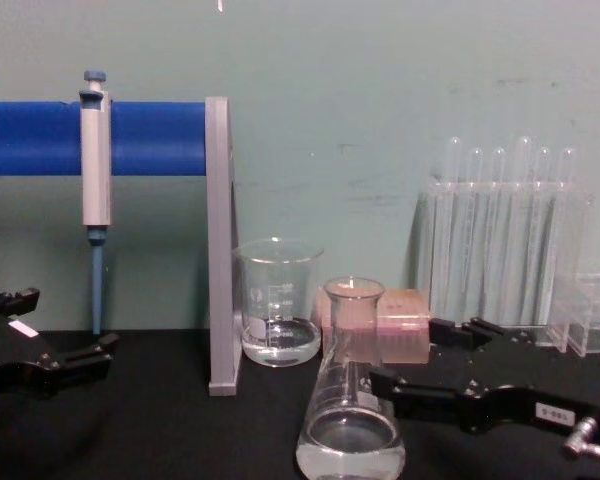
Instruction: Grasp the erlenmeyer flask with one hand, shake it three times, then place it back.
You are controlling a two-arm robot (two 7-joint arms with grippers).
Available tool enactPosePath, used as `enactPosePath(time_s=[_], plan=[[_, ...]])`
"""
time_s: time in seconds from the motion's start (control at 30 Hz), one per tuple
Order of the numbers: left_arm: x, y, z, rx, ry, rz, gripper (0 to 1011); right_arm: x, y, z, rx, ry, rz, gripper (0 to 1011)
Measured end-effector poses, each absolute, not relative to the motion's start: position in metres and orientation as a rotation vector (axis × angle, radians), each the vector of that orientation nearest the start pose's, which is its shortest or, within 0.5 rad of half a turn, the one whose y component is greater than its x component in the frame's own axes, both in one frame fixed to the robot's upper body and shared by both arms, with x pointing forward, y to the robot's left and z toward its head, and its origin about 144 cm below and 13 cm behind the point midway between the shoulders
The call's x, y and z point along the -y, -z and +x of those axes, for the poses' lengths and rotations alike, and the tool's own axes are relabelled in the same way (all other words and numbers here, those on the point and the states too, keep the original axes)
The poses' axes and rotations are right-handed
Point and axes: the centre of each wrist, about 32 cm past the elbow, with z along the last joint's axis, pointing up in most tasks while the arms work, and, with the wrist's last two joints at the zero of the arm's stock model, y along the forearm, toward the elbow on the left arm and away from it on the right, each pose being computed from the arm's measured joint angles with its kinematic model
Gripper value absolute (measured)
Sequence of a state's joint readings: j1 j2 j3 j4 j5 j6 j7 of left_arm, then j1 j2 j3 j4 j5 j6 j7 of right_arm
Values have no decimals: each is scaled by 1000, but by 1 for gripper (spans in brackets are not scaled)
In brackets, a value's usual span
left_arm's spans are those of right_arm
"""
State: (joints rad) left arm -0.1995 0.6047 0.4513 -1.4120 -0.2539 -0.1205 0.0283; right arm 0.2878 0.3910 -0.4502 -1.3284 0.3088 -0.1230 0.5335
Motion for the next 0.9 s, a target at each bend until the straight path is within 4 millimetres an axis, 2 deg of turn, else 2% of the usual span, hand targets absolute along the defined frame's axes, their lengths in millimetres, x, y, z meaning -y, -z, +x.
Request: enactPosePath(time_s=[0.9], plan=[[-310,-1140,489,285,-1248,305,1001,220,-1141,535,106,692,-89,1000]])
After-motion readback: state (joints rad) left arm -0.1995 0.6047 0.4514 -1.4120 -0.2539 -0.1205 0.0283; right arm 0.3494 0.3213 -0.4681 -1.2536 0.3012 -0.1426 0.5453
